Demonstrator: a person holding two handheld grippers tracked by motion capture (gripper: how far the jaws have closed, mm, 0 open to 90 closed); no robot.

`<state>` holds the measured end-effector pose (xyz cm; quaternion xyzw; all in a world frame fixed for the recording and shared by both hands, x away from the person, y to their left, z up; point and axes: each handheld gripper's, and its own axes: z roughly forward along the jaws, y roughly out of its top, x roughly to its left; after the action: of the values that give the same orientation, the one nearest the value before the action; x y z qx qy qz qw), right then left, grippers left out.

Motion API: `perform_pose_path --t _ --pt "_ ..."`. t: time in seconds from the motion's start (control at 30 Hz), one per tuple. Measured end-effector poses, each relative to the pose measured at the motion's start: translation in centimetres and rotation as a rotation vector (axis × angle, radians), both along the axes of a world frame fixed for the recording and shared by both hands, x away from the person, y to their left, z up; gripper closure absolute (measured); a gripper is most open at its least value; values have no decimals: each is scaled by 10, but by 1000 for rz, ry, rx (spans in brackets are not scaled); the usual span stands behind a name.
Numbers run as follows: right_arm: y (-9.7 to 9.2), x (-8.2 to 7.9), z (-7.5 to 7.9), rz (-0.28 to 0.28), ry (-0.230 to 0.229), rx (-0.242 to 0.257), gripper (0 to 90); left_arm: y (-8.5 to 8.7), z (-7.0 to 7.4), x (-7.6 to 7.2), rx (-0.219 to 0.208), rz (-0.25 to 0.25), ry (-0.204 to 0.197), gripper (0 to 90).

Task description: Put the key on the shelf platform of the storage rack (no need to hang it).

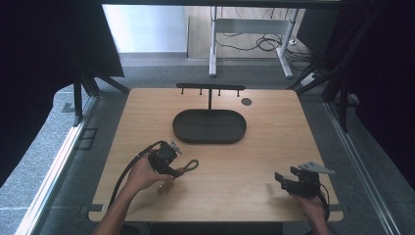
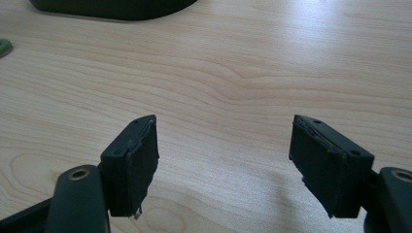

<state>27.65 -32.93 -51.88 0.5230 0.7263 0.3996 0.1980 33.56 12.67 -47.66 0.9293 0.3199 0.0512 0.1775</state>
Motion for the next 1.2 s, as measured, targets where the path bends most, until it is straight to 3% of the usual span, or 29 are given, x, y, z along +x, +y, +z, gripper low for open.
perform_pose_path --t 0.27,0.53,0.83,1.2 --pt "4 1 -2 14 8 -17 265 -7 -9 4 19 -19 23 438" --pt "3 1 -2 12 8 -18 265 -16 -14 10 65 -77 34 505" --pt "1 1 -2 9 12 -19 265 -19 -24 14 104 -93 61 562" --pt "1 1 -3 1 11 -21 265 -17 -26 16 93 -101 85 653"
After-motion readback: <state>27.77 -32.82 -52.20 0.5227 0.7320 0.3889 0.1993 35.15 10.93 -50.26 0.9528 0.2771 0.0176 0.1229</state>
